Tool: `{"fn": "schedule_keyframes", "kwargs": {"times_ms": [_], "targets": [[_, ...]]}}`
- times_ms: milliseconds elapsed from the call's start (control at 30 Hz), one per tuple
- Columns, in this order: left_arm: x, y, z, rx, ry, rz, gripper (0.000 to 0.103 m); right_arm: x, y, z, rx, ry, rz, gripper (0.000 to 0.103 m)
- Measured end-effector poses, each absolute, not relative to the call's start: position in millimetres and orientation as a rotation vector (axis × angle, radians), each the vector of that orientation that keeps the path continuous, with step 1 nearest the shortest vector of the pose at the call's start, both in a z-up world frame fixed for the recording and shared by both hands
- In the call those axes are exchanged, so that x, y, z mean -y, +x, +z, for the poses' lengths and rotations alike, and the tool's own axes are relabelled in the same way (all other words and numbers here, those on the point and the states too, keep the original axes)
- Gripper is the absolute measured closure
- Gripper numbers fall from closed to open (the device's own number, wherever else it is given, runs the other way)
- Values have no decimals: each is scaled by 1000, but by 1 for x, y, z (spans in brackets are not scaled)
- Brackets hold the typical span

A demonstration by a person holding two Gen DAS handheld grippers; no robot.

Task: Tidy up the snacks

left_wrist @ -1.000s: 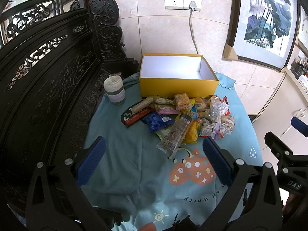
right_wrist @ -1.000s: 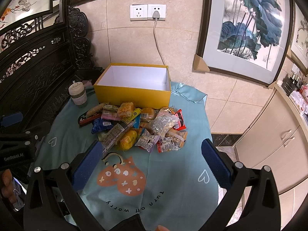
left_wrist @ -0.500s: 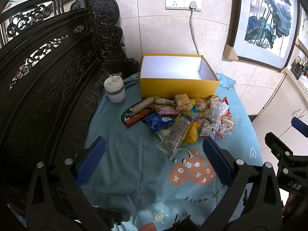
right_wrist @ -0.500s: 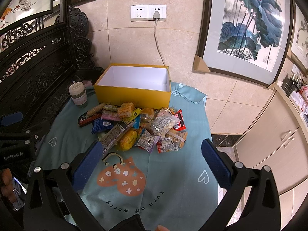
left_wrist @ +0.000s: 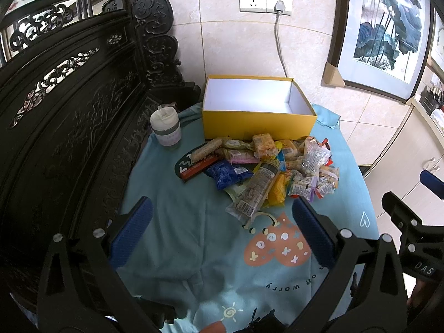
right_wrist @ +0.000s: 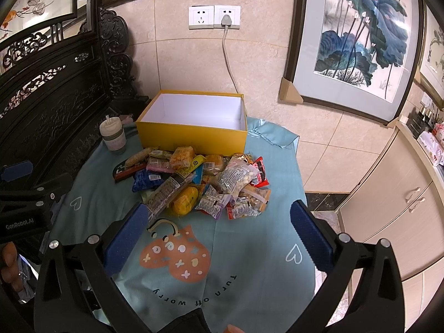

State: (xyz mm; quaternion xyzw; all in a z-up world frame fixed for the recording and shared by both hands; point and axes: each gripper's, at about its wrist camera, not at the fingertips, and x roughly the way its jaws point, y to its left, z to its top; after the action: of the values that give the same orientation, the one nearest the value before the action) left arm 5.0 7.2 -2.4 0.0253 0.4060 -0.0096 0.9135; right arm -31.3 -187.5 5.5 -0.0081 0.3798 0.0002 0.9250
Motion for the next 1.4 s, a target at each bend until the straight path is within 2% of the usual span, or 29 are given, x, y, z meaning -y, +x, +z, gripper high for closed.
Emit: {"fn": "schedule_keyframes", "kwargs": {"times_ms": [1000, 1100, 1400], "targets": [[-7, 29, -22, -894, 45, -10, 2, 188, -11, -15, -824, -13, 17, 1], [-13, 45, -44, -919, 42, 8, 2, 196, 2, -33, -870, 16, 24, 1], [-39, 94, -175, -1039, -14, 85, 2, 220, 47, -133, -953, 30, 50, 1]]}}
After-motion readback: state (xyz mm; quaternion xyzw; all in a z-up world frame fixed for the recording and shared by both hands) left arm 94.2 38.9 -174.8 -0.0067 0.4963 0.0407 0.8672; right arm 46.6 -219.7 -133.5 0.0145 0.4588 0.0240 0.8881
